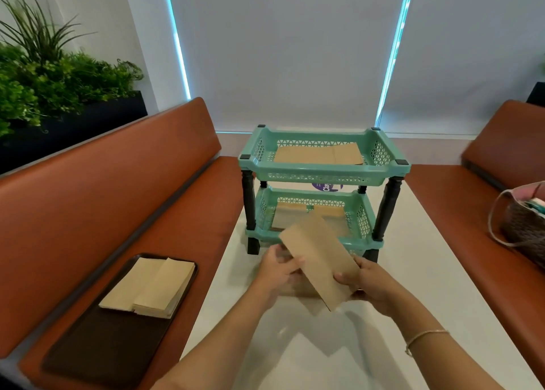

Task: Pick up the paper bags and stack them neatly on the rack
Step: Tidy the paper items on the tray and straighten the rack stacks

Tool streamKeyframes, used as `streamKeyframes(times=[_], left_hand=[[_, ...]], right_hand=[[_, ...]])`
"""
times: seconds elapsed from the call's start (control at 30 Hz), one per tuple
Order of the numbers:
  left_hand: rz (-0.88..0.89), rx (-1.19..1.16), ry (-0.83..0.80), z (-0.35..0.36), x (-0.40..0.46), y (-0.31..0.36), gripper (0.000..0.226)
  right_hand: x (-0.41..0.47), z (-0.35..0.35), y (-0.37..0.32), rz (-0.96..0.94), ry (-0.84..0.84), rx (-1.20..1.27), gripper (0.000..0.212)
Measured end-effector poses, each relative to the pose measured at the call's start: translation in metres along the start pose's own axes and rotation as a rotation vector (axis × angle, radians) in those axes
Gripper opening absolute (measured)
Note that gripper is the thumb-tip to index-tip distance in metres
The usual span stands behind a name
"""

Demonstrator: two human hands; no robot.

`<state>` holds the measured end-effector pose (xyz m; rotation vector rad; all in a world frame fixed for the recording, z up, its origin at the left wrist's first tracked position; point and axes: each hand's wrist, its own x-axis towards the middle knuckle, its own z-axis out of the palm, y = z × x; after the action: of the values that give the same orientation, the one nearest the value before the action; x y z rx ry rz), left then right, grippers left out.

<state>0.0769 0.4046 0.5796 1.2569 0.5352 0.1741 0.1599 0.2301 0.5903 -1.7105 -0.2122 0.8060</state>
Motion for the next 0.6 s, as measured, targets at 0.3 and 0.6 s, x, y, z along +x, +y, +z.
streamKeyframes(times=[0.3,0.6], left_hand=[[-0.024,0.533,-0.031,0.039,0.041,0.023,0.034],[-0.052,0.934,0.099,0.074,0.111,0.074,0.046]], right_hand=[[0.041,0.005,-0.035,0.091,0.139,-0.111,0.014],[0.112,-0.021,-0.079,0.133,0.417,-0.455,0.029]])
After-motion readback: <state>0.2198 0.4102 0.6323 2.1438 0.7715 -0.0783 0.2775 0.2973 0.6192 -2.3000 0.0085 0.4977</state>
